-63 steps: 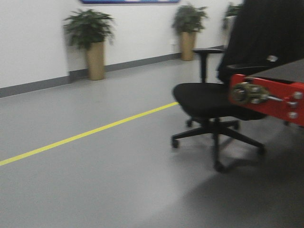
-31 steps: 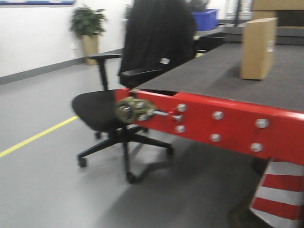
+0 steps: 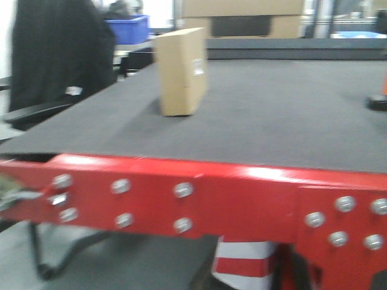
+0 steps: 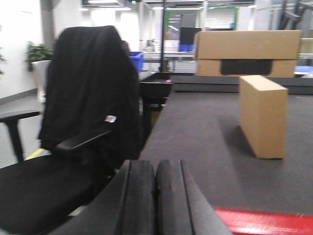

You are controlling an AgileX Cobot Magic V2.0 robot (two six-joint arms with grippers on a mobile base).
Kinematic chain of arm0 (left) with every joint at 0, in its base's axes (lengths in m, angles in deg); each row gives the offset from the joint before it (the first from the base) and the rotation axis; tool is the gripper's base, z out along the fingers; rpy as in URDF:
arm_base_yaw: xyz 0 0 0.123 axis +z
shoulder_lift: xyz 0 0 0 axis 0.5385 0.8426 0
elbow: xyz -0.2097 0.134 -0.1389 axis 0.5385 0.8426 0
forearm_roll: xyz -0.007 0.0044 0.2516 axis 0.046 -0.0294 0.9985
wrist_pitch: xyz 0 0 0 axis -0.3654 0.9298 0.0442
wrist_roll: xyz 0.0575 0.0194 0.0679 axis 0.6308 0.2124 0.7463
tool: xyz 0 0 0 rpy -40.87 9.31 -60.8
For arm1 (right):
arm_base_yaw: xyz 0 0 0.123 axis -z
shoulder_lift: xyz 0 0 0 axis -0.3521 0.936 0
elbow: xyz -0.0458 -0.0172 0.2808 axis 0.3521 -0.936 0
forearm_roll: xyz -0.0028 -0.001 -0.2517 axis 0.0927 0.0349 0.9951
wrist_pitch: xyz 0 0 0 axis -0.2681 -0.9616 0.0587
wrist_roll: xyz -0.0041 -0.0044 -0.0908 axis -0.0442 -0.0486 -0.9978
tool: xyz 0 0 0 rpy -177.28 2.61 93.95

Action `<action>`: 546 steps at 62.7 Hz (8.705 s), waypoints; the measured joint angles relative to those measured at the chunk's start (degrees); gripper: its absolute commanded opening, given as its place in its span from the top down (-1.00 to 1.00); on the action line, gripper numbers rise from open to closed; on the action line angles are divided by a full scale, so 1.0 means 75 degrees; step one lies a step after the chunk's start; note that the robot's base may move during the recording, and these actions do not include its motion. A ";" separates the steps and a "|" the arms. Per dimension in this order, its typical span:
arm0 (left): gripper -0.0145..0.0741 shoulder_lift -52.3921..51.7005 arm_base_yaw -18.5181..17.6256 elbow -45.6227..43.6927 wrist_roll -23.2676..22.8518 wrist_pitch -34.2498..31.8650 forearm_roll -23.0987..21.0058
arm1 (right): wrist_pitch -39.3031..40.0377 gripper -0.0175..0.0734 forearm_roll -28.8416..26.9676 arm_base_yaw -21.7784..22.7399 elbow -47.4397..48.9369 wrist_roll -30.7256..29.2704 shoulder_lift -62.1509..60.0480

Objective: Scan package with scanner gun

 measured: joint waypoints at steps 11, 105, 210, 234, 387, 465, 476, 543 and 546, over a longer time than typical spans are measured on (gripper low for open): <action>0.92 0.0000 0.0000 0.0000 0.0000 0.0000 0.0000 | 0.0000 0.97 0.0000 0.0000 0.0000 0.0000 0.0000; 0.92 0.0000 0.0000 0.0000 0.0000 0.0000 0.0000 | 0.0000 0.97 0.0000 0.0000 0.0000 0.0000 0.0000; 0.92 1.0156 -0.1688 -0.9832 0.0554 0.6322 -0.3159 | 0.0000 0.97 0.0000 0.0000 0.0000 0.0000 0.0000; 0.92 1.1114 -0.2070 -1.0816 0.0554 0.6582 -0.2699 | 0.0000 0.97 0.0000 0.0000 0.0000 0.0000 0.0000; 0.92 1.3411 -0.2807 -1.2527 -0.2264 0.8210 0.0025 | 0.0000 0.97 0.0000 0.0000 0.0000 0.0000 0.0000; 0.92 1.3447 -0.3865 -1.2712 -0.2868 0.6704 -0.1920 | 0.1127 0.97 0.0000 0.0000 0.1914 0.0000 0.3781; 0.92 1.3453 -0.3865 -1.2712 -0.2868 0.6706 -0.1920 | 0.2689 0.97 -0.0015 0.0000 0.1914 0.0000 0.4980; 0.92 1.3464 -0.3865 -1.2712 -0.2868 0.6673 -0.1920 | 0.7398 0.05 -0.0205 -0.0025 0.1982 0.2408 1.0998; 0.92 1.3464 -0.3865 -1.2712 -0.2868 0.6673 -0.1920 | 0.7398 -0.22 -0.0205 -0.0025 0.2061 0.2408 1.1012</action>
